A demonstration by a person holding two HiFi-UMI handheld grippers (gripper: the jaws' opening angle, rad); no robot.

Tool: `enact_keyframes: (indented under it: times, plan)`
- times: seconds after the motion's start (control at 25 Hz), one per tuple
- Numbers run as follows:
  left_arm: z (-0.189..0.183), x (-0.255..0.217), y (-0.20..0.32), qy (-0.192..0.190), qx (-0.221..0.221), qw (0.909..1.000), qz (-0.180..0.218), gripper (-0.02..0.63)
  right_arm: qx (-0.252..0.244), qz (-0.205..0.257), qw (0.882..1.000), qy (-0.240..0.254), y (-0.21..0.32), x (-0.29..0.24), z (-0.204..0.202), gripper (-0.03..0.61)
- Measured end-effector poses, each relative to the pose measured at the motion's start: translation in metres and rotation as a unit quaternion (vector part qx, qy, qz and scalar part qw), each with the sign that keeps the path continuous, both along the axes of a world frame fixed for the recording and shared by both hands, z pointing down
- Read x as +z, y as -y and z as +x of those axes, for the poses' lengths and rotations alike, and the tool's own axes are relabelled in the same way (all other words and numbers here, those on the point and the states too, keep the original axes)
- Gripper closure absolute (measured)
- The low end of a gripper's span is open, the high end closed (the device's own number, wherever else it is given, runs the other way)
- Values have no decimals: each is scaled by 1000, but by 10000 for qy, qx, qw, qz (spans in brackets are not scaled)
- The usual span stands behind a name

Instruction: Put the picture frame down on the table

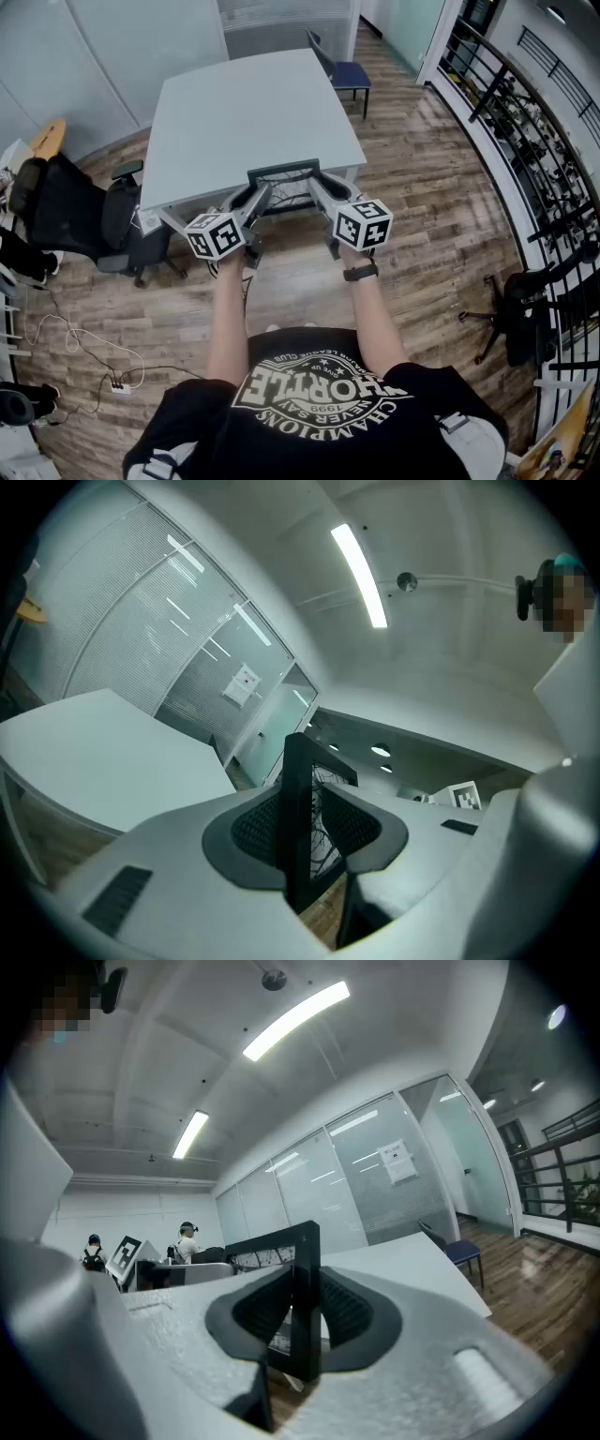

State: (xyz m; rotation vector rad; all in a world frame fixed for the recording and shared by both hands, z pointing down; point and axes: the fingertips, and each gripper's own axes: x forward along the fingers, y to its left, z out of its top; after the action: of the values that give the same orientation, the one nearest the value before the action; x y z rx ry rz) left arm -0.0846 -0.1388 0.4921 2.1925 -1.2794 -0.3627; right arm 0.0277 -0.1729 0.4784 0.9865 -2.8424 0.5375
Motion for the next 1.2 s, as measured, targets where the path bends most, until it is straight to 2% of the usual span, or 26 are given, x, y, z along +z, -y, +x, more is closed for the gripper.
enact_keyframes:
  times: [0.24,0.48,0.96,1.2]
  plan:
    - [6,-1,7,36,-12,10000,43,486,0,9,10000,-5,9,1,5,492]
    - [8,-4,-8,-1,-124,9999,38,486,-86,-8,10000,-21,-4,-2,6,489]
    - [-15,36,-21,50,-598,9974,-405,486,-190,-419,9989,-85,-15,35,-17,471]
    - [-18,38,-5,28,-592,9972,-459,486,-94,-554,9983,-157,1,38,-21,471]
